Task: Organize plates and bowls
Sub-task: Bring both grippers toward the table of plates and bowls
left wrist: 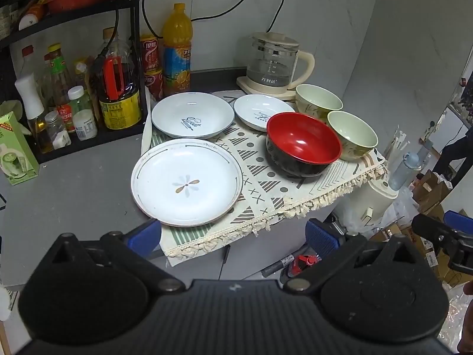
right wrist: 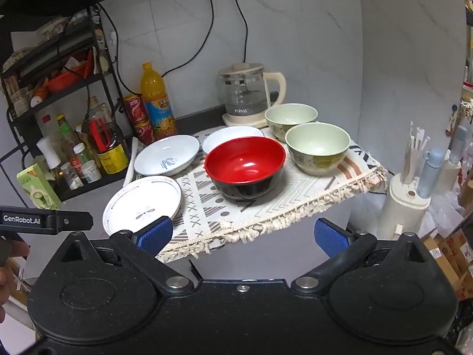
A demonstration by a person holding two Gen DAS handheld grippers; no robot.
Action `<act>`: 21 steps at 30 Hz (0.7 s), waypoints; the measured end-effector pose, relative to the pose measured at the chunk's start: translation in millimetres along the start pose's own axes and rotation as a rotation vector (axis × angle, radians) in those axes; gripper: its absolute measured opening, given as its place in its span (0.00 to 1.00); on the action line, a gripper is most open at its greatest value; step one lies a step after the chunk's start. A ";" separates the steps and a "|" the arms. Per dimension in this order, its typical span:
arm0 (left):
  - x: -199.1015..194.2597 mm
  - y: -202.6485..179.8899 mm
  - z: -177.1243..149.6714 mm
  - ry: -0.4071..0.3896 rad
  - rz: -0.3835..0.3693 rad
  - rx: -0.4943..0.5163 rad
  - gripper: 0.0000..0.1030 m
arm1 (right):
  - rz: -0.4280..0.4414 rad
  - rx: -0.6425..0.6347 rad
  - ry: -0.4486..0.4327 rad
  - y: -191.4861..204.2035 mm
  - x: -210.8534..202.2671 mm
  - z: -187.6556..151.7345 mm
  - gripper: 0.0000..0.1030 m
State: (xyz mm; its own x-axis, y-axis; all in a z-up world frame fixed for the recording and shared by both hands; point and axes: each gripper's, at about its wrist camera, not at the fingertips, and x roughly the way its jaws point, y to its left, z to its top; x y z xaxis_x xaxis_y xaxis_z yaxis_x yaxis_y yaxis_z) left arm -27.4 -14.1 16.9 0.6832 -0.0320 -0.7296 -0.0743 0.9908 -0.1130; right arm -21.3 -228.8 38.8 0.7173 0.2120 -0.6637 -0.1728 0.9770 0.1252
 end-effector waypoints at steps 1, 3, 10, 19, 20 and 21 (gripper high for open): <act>-0.1 -0.2 0.0 -0.002 0.000 0.001 1.00 | 0.004 0.003 0.002 -0.1 0.5 0.2 1.00; 0.3 -1.9 -0.5 0.002 0.002 0.001 1.00 | 0.012 0.007 0.003 -1.0 0.9 0.2 1.00; -0.3 -7.3 -4.3 0.005 -0.001 -0.009 1.00 | 0.011 -0.004 0.006 -4.2 0.7 1.0 1.00; -2.0 -12.2 -4.5 -0.004 0.012 -0.027 1.00 | 0.026 -0.003 0.009 -9.7 1.1 -0.4 1.00; -2.0 -12.2 -4.9 -0.004 0.012 -0.030 1.00 | 0.023 -0.002 0.011 -8.5 1.1 -0.4 1.00; -1.9 -12.1 -5.0 -0.004 0.013 -0.032 1.00 | 0.021 0.001 0.014 -9.8 1.8 -0.4 1.00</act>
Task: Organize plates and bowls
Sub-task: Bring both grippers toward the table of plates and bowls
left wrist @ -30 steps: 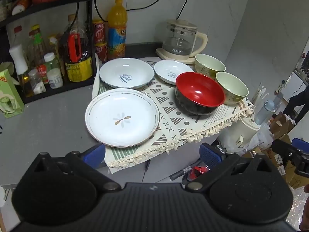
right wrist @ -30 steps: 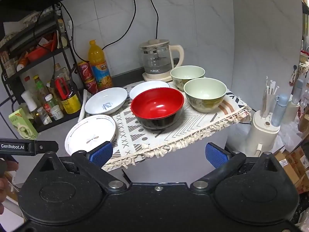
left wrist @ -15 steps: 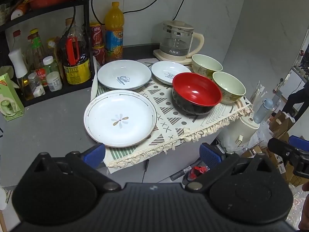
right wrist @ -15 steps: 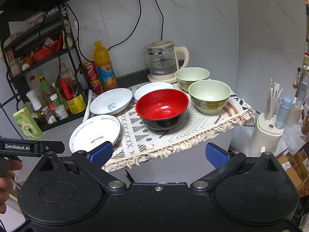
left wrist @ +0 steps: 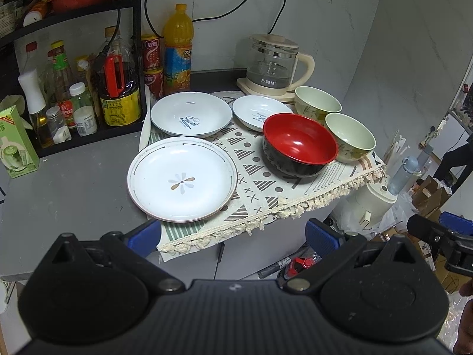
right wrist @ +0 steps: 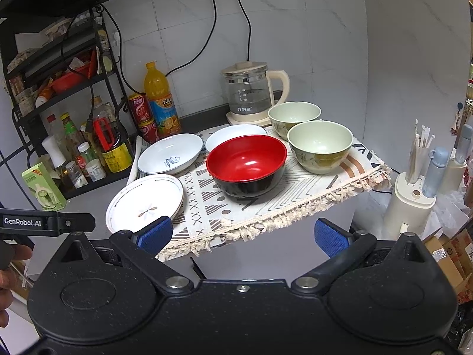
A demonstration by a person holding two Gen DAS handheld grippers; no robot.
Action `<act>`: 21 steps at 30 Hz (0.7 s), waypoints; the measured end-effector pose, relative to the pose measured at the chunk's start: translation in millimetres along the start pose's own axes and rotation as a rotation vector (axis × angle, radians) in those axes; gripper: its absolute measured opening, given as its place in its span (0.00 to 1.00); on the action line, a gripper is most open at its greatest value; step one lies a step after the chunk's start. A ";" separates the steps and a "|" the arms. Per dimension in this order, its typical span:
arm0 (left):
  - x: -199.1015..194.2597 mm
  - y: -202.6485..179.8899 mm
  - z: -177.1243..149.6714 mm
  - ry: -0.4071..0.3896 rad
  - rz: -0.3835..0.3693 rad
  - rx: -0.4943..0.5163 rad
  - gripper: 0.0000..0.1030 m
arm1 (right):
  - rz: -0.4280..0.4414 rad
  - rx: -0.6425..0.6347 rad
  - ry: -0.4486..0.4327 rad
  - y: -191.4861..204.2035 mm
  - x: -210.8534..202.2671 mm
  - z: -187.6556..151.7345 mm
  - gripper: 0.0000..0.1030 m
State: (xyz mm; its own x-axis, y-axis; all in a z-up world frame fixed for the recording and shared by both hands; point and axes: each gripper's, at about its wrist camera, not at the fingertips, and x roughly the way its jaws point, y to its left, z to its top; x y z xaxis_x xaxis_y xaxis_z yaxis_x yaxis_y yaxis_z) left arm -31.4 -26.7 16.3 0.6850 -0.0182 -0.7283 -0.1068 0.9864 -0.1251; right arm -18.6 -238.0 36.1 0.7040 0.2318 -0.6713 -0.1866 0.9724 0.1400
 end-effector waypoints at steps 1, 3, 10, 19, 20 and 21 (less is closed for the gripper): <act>0.1 0.0 -0.4 0.001 0.002 -0.003 1.00 | -0.001 0.003 0.004 -1.1 0.6 0.0 1.00; 1.0 0.2 -0.2 0.004 -0.001 -0.005 1.00 | 0.002 0.002 0.005 -3.6 1.1 -0.7 1.00; 4.6 -4.0 -0.8 0.009 -0.002 -0.016 1.00 | 0.000 -0.001 0.010 -12.1 2.7 -1.0 1.00; 7.2 -11.6 4.1 0.004 0.001 -0.003 1.00 | -0.006 -0.006 0.006 -21.1 3.8 0.2 1.00; 7.8 -12.7 4.9 0.004 0.001 -0.004 1.00 | -0.006 -0.009 0.005 -21.4 4.1 0.2 1.00; 8.4 -13.5 5.5 0.004 0.001 -0.007 1.00 | -0.008 -0.010 0.005 -20.7 4.3 0.2 1.00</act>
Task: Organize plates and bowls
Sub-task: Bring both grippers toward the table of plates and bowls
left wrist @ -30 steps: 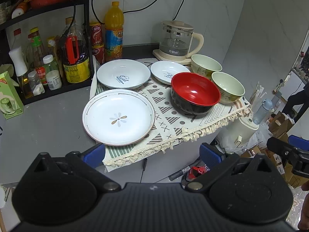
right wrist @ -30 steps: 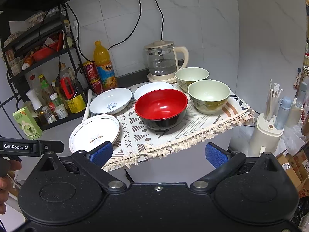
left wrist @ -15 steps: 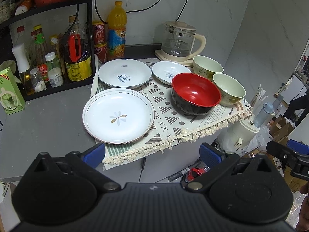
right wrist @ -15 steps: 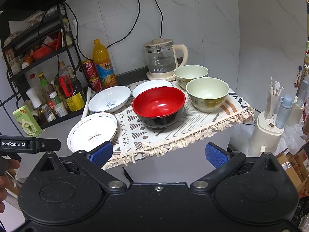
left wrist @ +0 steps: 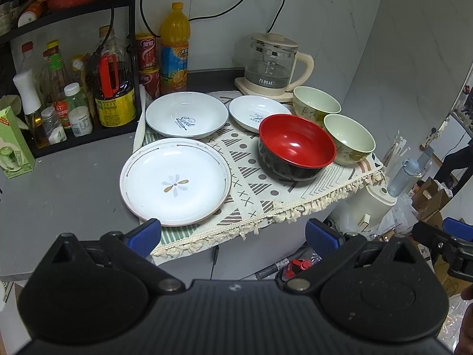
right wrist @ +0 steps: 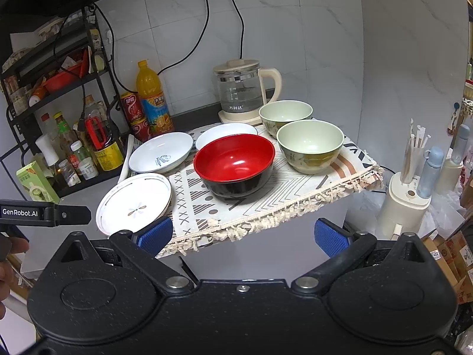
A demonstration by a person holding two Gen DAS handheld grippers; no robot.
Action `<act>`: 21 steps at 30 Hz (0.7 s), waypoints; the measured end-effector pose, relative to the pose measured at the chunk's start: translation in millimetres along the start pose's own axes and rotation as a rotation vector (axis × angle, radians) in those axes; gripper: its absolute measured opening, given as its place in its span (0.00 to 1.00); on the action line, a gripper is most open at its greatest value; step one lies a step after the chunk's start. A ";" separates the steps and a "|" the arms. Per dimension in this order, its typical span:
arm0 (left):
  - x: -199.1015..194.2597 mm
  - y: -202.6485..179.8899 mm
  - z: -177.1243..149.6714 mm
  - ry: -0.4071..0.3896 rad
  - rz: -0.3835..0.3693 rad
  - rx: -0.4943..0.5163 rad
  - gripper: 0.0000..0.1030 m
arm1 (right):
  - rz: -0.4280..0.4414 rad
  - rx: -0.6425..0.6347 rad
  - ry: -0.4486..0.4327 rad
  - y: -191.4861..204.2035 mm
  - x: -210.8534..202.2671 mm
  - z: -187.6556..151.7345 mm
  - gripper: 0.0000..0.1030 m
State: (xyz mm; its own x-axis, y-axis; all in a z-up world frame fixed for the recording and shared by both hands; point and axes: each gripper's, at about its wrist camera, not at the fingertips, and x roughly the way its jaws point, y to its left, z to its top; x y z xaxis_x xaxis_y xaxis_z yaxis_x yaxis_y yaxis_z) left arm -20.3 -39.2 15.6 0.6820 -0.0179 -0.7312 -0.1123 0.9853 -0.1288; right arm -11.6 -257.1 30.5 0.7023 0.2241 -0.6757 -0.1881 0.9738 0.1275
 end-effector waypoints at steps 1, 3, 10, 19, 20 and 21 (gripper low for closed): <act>0.9 -0.5 0.8 0.001 -0.002 -0.003 1.00 | 0.000 0.000 0.001 -0.5 0.3 0.5 1.00; 1.6 -0.9 0.4 0.000 -0.003 -0.005 1.00 | 0.005 -0.001 -0.002 -0.7 0.6 0.6 1.00; 2.0 -1.9 2.7 0.005 0.006 -0.019 1.00 | -0.001 -0.023 -0.007 0.3 1.7 0.5 1.00; -1.7 -3.1 3.5 -0.001 0.032 -0.015 1.00 | 0.009 -0.014 -0.017 -2.3 -0.8 0.1 1.00; -2.0 -2.8 3.4 -0.001 0.035 -0.018 1.00 | 0.007 -0.014 -0.018 -2.5 -1.0 0.3 1.00; -2.3 -3.0 3.4 -0.001 0.033 -0.021 1.00 | 0.003 -0.016 -0.019 -2.7 -1.1 0.9 1.00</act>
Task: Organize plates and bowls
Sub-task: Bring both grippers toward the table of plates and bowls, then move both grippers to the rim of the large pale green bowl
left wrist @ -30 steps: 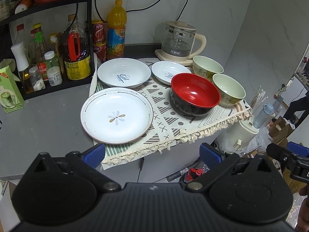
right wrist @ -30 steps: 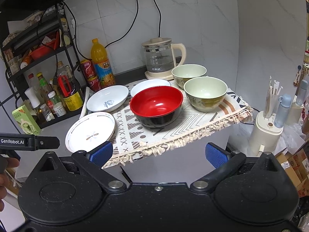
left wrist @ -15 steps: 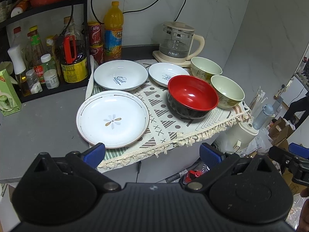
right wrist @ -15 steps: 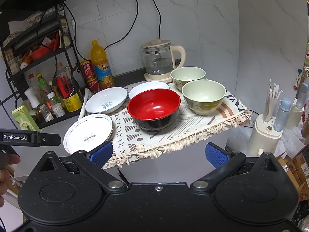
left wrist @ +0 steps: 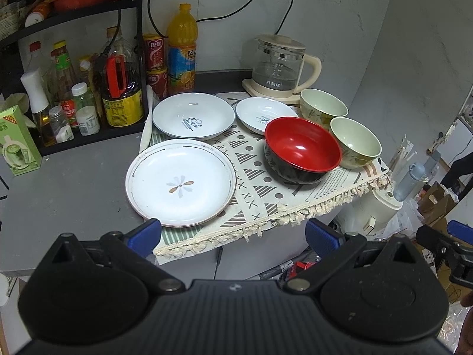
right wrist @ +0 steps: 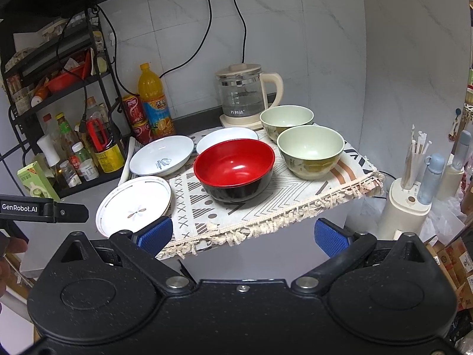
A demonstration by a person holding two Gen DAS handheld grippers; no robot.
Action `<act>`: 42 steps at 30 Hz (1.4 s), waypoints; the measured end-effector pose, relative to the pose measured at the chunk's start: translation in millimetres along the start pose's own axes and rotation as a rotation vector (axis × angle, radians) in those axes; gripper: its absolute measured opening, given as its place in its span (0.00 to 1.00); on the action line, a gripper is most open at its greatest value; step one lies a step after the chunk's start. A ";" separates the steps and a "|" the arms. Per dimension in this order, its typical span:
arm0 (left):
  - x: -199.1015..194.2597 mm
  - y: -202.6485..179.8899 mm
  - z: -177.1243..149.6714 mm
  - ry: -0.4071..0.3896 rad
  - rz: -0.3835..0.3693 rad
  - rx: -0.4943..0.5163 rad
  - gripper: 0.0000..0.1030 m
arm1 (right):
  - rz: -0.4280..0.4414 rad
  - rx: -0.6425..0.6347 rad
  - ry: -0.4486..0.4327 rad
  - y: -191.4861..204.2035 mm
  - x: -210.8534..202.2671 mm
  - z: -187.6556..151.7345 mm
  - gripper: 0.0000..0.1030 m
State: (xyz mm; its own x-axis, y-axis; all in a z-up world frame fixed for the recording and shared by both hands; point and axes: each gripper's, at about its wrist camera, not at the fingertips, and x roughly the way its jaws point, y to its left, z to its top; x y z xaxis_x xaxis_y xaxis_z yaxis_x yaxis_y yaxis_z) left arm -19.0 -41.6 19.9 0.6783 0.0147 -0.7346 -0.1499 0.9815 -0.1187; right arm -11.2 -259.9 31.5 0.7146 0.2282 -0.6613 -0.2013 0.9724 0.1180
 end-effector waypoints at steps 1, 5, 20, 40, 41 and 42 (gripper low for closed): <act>-0.1 -1.1 0.0 -0.001 -0.002 0.000 1.00 | -0.004 -0.004 -0.001 0.0 0.2 0.2 1.00; -1.7 -6.3 0.2 -0.010 0.004 0.005 1.00 | 0.004 -0.007 0.011 -1.5 2.6 3.0 1.00; 30.2 -24.4 22.8 -0.010 -0.026 -0.001 0.99 | -0.017 0.004 0.013 -25.8 34.9 22.6 1.00; 121.4 -62.1 97.9 0.041 -0.066 -0.024 0.97 | -0.029 0.029 0.049 -74.7 117.3 75.4 0.99; 125.2 -63.9 101.1 0.043 -0.067 -0.025 0.97 | -0.028 0.032 0.054 -77.3 121.9 77.5 0.98; 129.1 -66.2 104.2 0.045 -0.070 -0.025 0.97 | -0.029 0.036 0.059 -80.3 125.5 79.4 0.96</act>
State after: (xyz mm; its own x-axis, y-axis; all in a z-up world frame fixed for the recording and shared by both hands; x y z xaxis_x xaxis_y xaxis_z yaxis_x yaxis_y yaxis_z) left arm 153.4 -84.8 2.6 0.6550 -0.0626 -0.7530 -0.1218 0.9748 -0.1870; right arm 147.8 -305.5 -2.2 0.6785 0.1981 -0.7074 -0.1565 0.9798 0.1243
